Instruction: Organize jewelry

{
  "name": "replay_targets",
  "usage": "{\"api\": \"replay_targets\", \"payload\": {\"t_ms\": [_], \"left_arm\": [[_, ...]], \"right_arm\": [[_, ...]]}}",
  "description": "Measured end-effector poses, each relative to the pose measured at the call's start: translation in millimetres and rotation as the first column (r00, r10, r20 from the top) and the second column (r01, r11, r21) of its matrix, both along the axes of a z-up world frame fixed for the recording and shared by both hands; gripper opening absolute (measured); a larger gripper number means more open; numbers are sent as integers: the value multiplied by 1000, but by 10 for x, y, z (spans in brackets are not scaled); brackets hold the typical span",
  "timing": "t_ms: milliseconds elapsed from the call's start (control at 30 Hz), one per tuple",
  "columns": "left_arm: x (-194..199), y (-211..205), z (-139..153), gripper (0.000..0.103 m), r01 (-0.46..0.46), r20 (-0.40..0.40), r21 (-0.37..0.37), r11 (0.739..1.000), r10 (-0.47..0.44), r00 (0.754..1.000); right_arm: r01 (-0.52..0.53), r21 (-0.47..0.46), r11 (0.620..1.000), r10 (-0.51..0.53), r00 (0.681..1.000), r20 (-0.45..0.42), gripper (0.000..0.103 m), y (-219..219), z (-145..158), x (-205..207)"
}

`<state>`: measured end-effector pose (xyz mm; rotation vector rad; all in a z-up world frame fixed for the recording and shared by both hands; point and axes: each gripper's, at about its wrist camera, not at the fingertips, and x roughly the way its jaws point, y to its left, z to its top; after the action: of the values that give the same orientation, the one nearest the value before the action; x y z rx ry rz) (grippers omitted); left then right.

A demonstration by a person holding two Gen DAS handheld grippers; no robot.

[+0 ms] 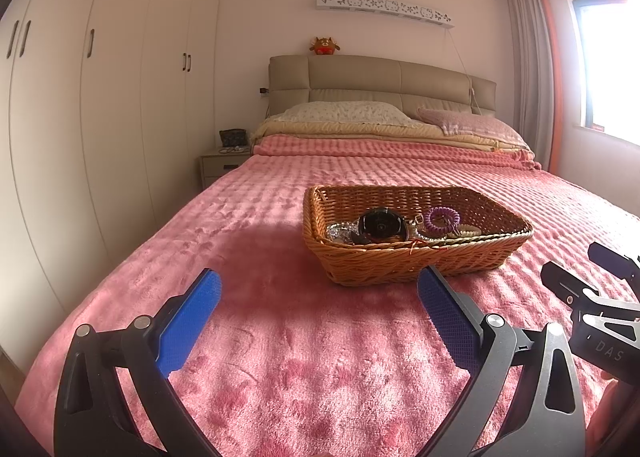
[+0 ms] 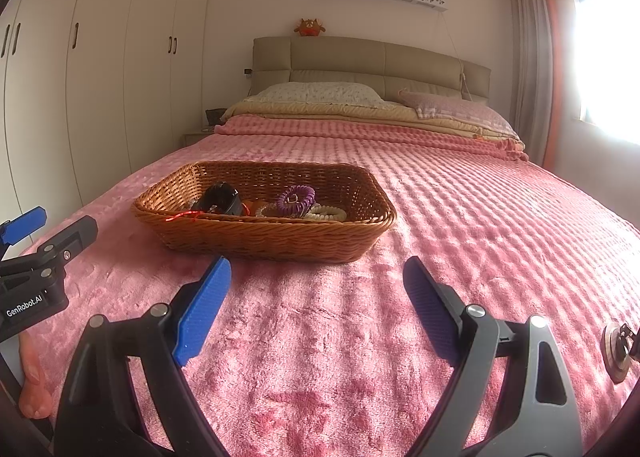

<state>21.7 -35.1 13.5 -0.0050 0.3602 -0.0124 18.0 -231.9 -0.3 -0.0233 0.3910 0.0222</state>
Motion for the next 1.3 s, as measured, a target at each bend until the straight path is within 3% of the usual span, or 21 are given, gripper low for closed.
{"api": "replay_targets", "payload": {"t_ms": [1133, 1300], "left_arm": [[-5, -15, -35, 95, 6, -7, 13, 1000, -6, 1000], [29, 29, -29, 96, 3, -26, -8, 1000, -3, 1000]], "right_arm": [[-4, -6, 1000, 4, 1000, -7, 84, 12, -17, 8], [-4, -6, 1000, 4, 1000, -4, 87, 13, -19, 2]]}}
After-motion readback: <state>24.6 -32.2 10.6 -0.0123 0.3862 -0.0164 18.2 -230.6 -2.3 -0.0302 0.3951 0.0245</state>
